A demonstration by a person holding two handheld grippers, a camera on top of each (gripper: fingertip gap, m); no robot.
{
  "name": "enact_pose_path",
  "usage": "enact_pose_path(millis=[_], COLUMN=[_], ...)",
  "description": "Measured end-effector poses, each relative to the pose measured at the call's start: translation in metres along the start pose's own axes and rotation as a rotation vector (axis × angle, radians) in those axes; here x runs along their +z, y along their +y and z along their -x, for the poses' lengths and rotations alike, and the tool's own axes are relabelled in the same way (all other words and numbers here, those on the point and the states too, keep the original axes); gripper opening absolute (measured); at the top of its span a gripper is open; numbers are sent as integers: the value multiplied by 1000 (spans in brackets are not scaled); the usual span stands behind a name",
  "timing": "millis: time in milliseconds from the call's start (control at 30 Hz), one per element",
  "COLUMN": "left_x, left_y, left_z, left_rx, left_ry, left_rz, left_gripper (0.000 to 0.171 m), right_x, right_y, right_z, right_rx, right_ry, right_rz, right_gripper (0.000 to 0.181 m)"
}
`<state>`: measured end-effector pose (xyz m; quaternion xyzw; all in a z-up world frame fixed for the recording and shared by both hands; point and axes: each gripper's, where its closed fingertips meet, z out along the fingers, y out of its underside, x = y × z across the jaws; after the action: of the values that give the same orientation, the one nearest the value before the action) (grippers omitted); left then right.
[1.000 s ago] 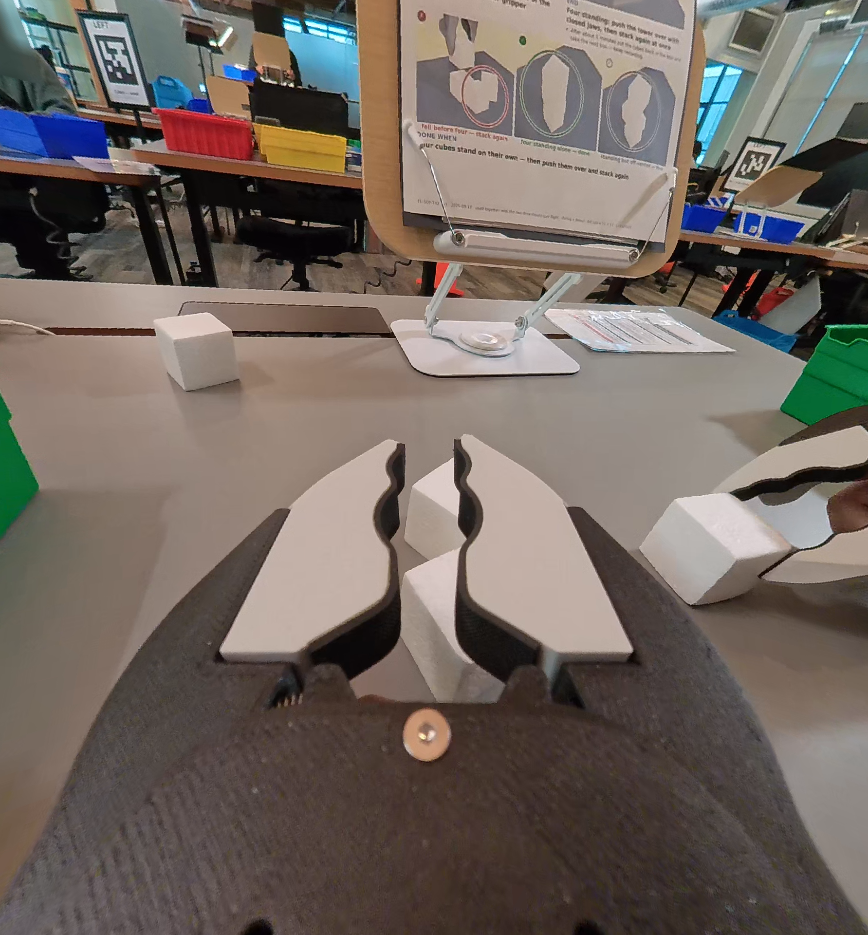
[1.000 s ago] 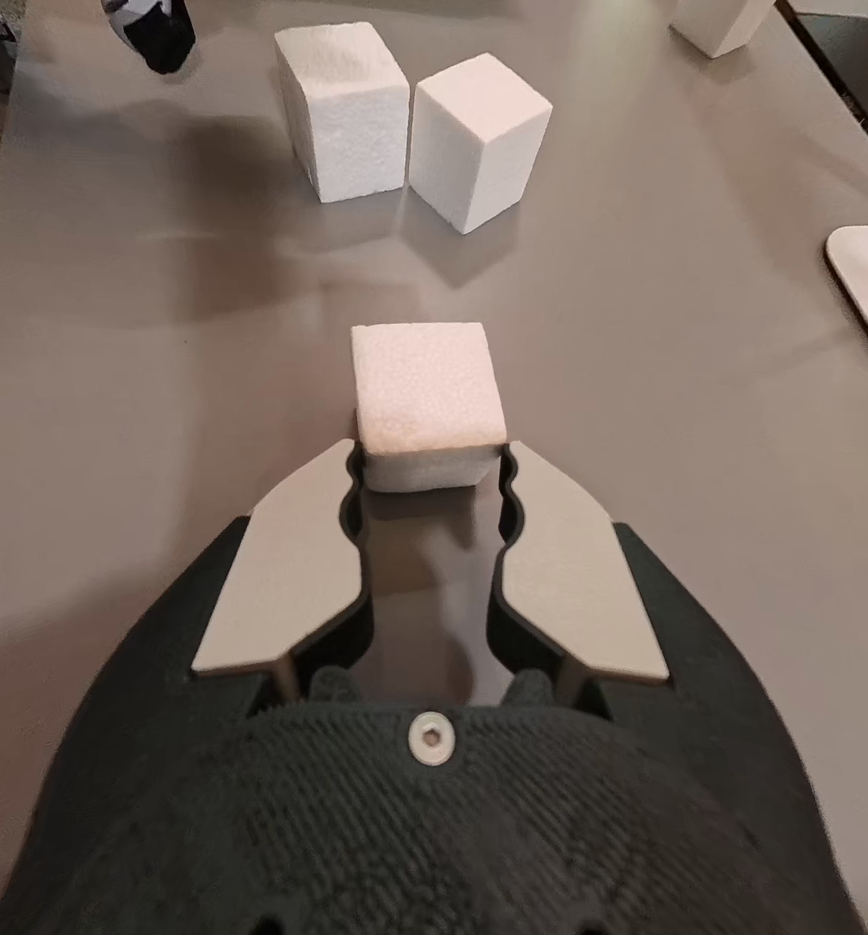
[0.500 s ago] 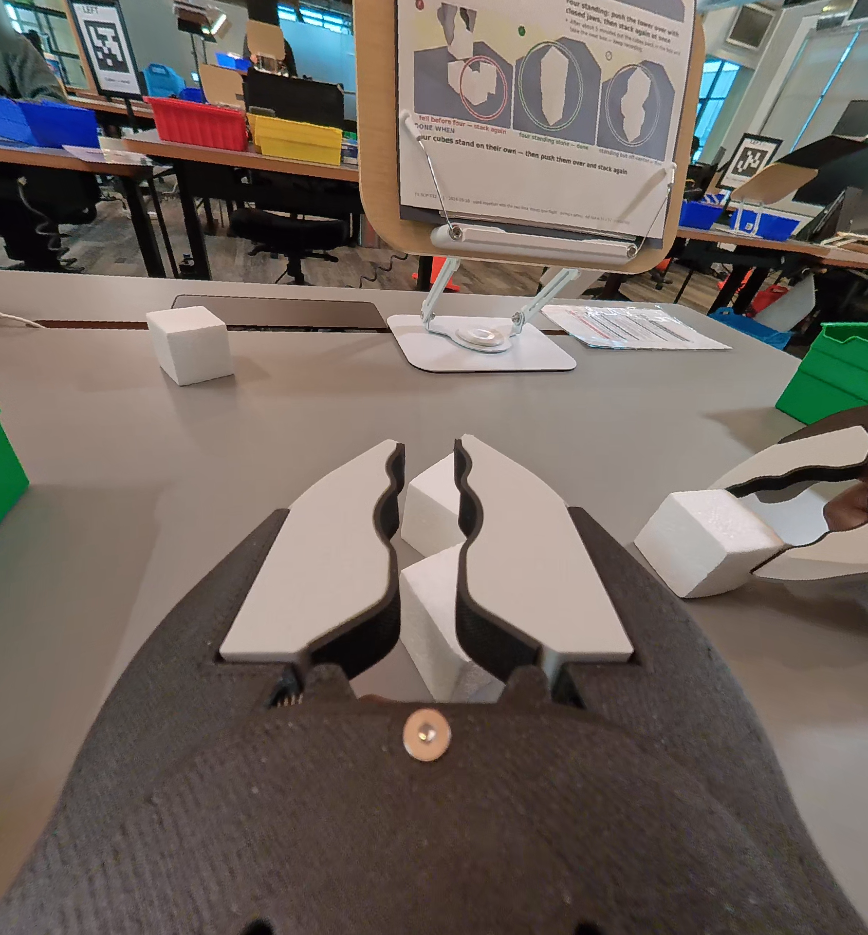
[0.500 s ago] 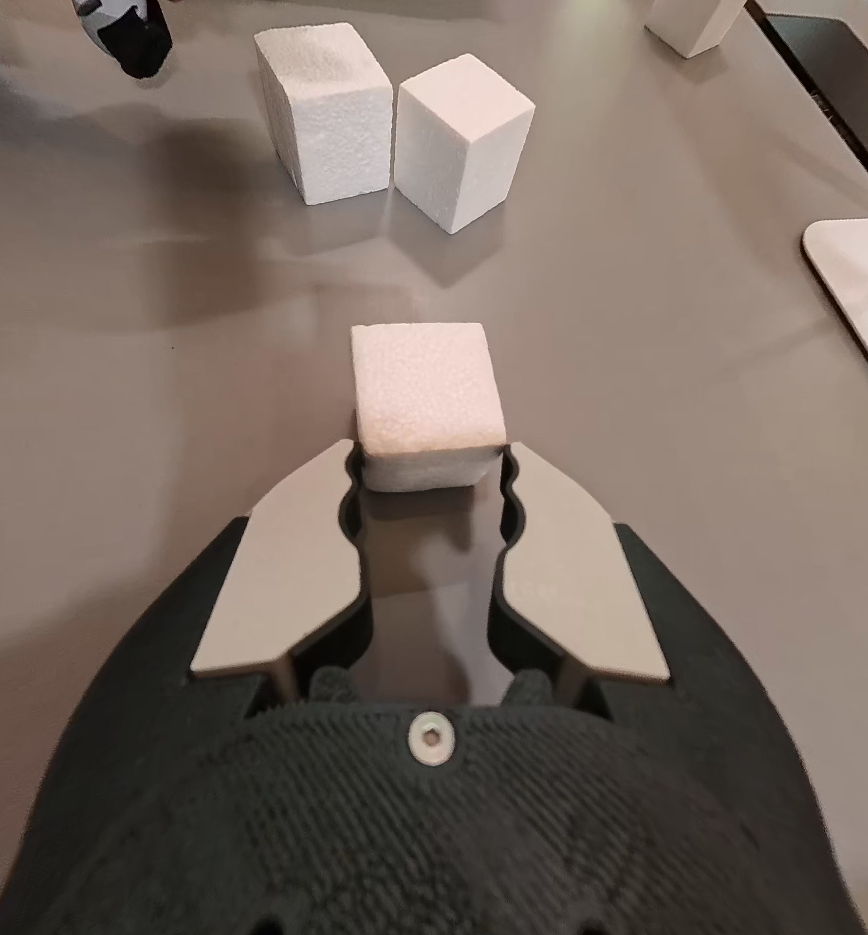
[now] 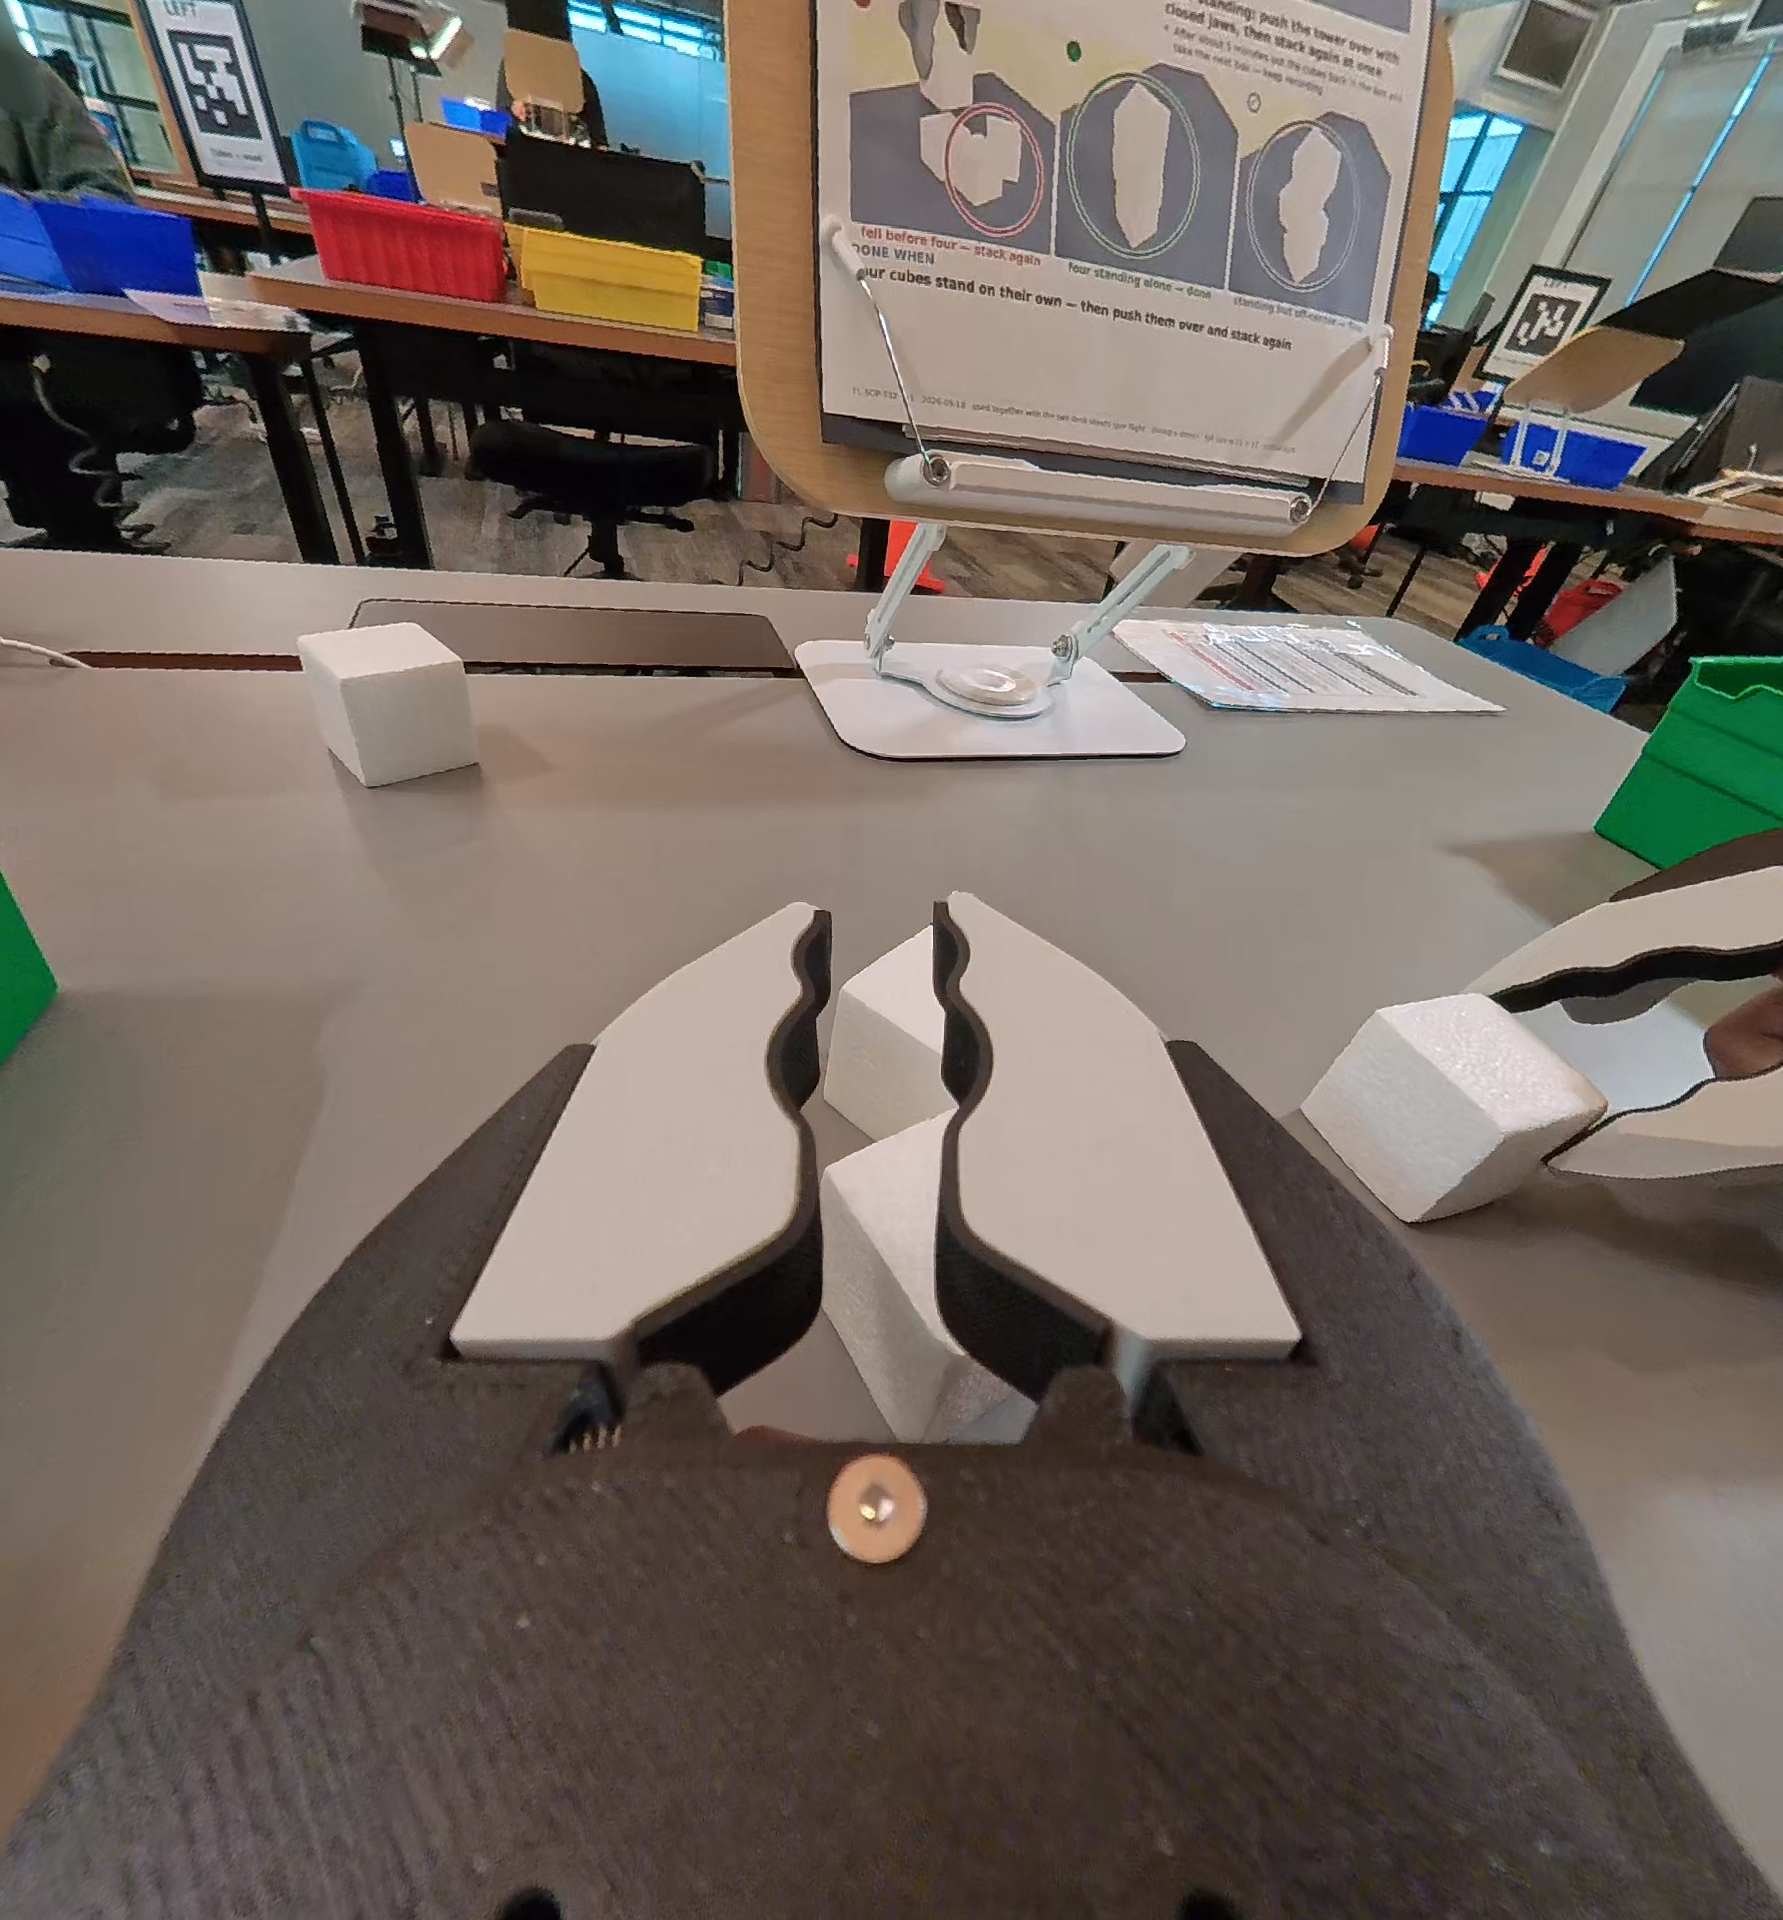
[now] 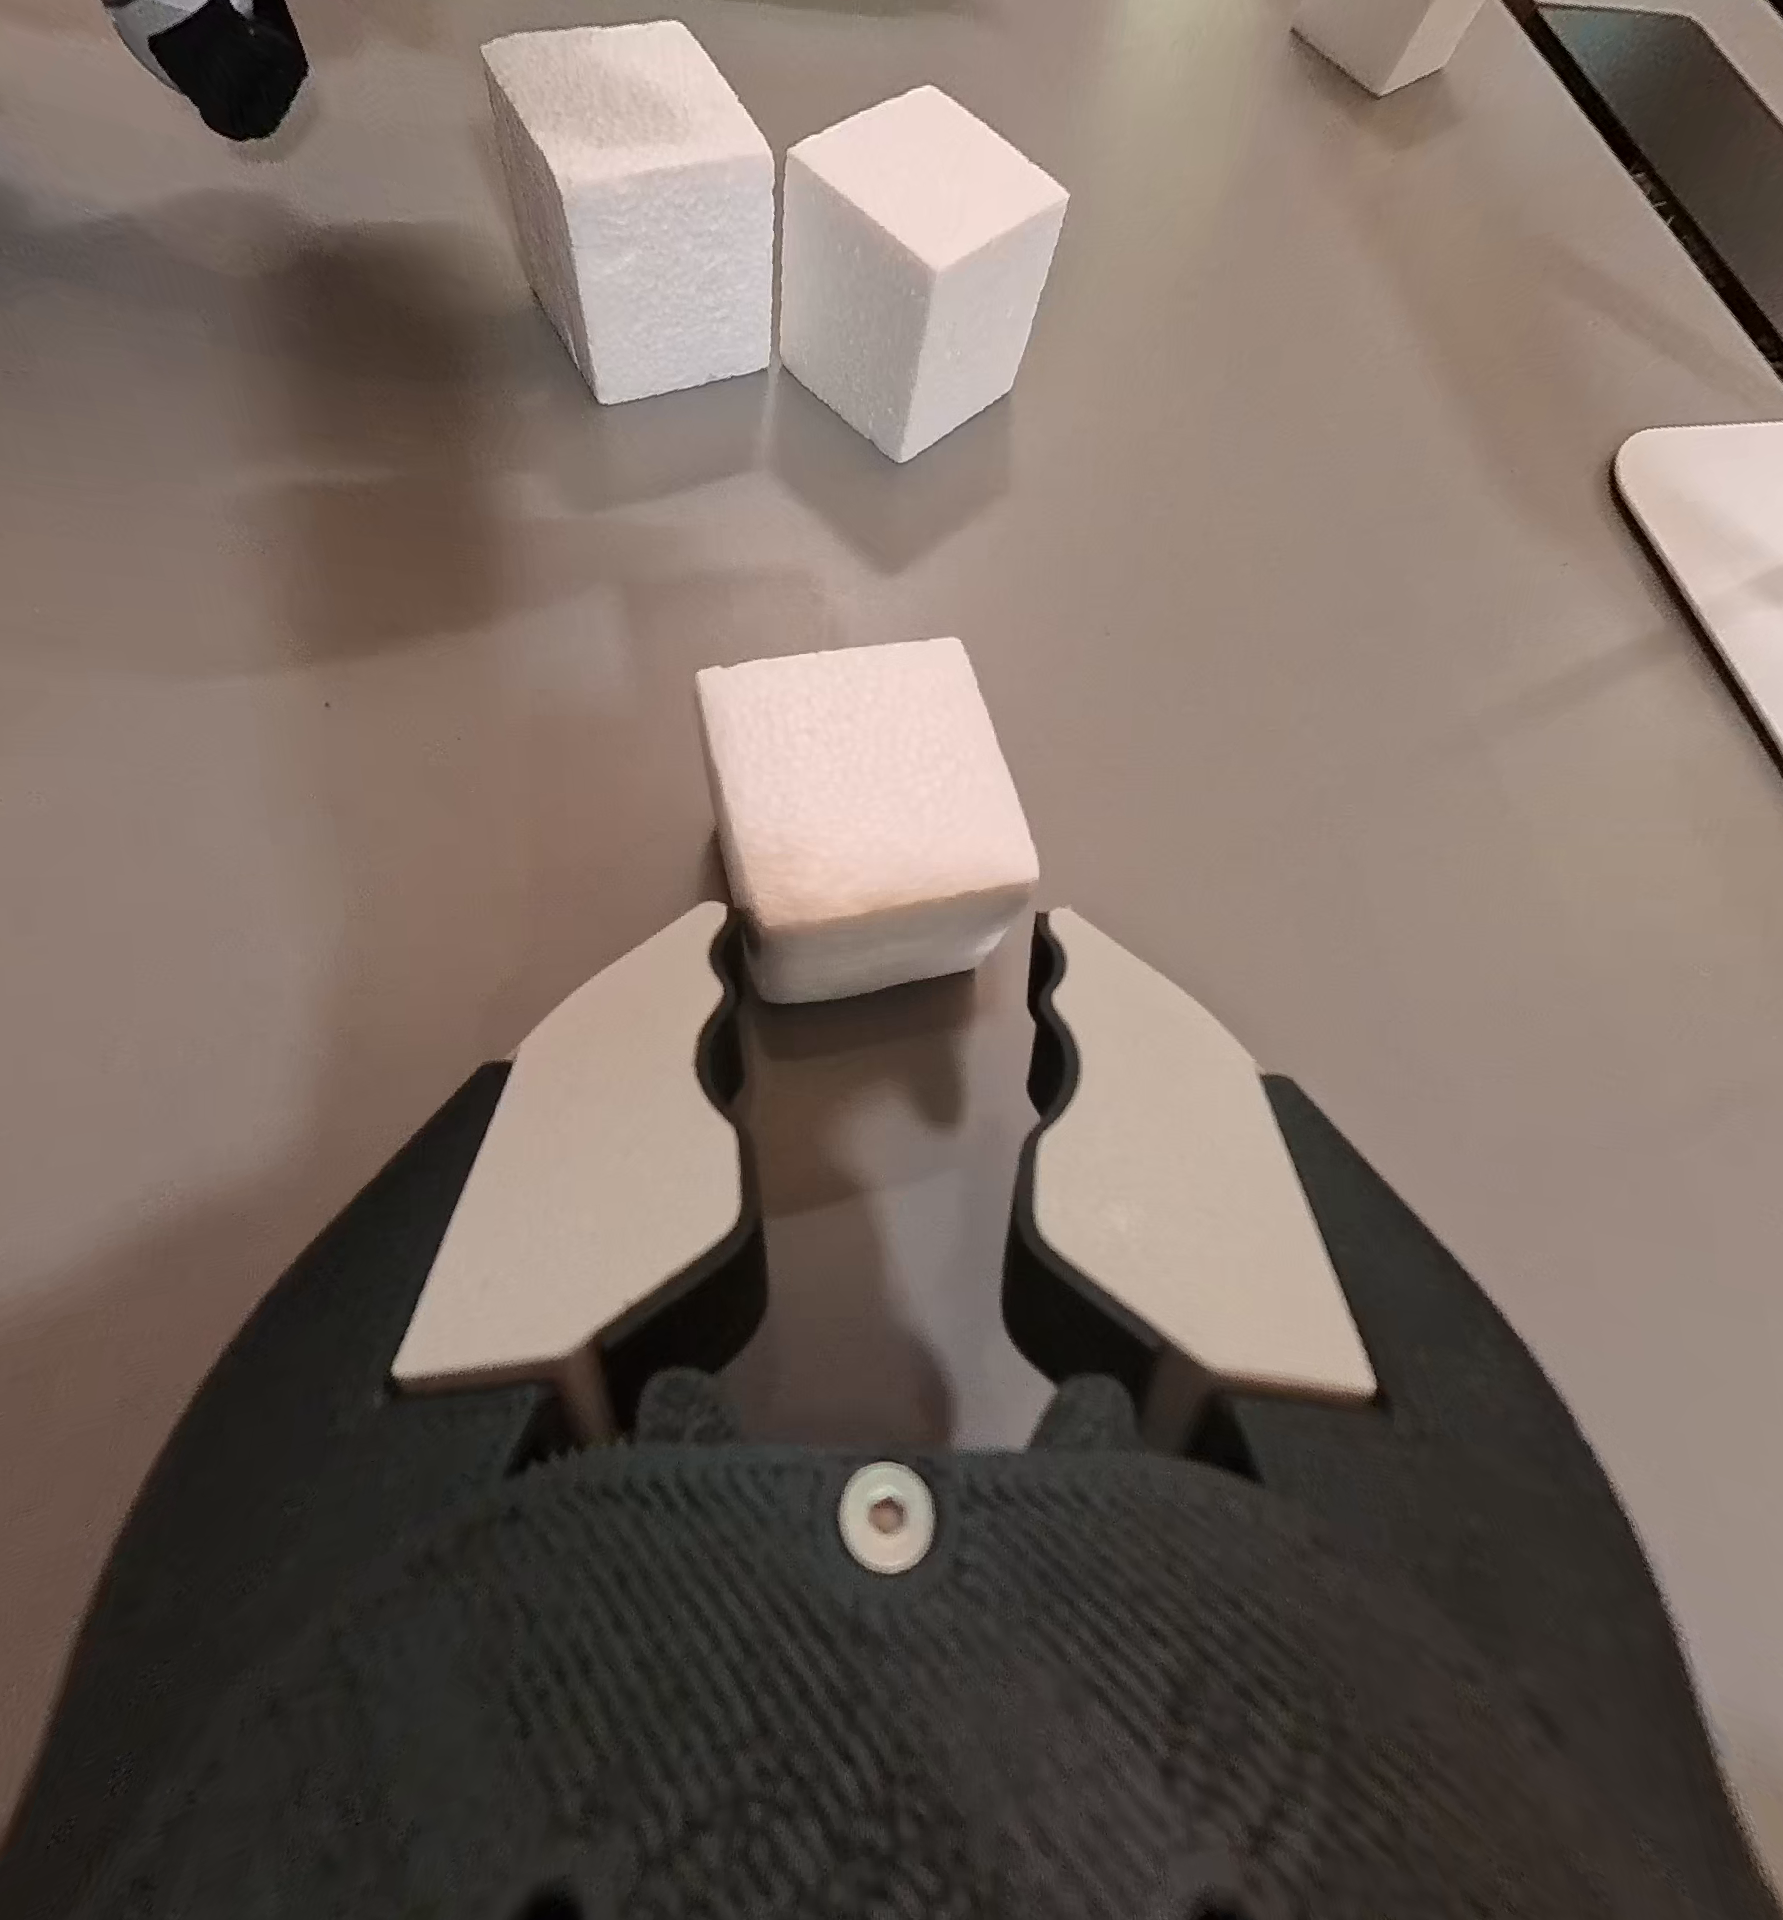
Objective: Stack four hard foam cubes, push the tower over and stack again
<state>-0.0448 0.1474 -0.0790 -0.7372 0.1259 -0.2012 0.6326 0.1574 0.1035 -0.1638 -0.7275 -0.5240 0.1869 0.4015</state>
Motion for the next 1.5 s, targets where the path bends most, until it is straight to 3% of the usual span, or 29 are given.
enact_pose_path(millis=[1000,1333,1500], left_x=[2,2,2], left_y=[4,5,6], left_z=[0,-2,-2], left_rx=[-6,-10,-8], left_ry=[6,13,15], left_rz=[21,29,31], left_gripper=[20,20,20], right_x=[4,5,7], right_y=[3,-6,-9], right_z=[5,1,7], right_rx=[-32,-60,-93], right_ry=[8,61,58], right_rz=[37,-10,-8], right_gripper=[54,68,57])
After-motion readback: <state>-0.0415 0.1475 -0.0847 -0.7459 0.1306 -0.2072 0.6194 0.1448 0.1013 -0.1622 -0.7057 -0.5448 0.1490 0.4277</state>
